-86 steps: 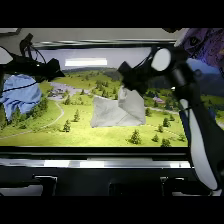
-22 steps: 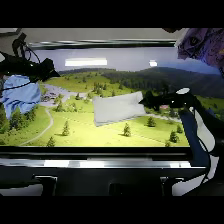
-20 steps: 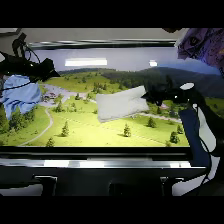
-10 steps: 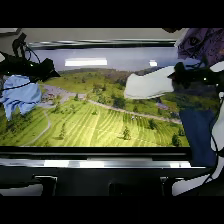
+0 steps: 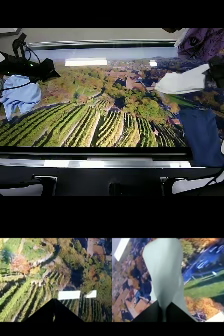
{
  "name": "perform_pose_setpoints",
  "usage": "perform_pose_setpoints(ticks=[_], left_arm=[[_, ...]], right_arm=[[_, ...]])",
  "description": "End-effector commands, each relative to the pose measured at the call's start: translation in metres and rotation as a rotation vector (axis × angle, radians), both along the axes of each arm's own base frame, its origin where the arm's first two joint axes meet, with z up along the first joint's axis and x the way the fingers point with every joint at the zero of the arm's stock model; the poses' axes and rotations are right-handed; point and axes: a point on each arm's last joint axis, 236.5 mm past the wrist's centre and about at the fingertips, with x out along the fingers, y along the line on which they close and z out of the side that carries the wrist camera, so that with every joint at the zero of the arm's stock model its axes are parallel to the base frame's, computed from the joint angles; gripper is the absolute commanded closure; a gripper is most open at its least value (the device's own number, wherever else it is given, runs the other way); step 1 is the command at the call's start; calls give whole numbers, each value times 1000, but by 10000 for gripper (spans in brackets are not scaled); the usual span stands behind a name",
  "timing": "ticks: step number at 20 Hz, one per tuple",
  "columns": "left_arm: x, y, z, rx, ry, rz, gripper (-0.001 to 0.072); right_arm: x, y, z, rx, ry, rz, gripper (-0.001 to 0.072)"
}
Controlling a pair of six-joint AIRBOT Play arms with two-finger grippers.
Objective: Fold the clothes and pants, and hang the long-sleeved shirts on hangers.
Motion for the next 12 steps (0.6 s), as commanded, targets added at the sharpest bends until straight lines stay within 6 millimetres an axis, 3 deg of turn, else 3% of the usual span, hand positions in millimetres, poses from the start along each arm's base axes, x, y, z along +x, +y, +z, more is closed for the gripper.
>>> perform_pose_setpoints(ticks=[1,12], left_arm=[[-1,-3,2,-15,-1,-5,688],[-2,-12,6,-52,0,-18,689]], right_arm=[[-38,-41,13,-100,91,-168,685],[-124,-49,36,-156,311,-311,684]])
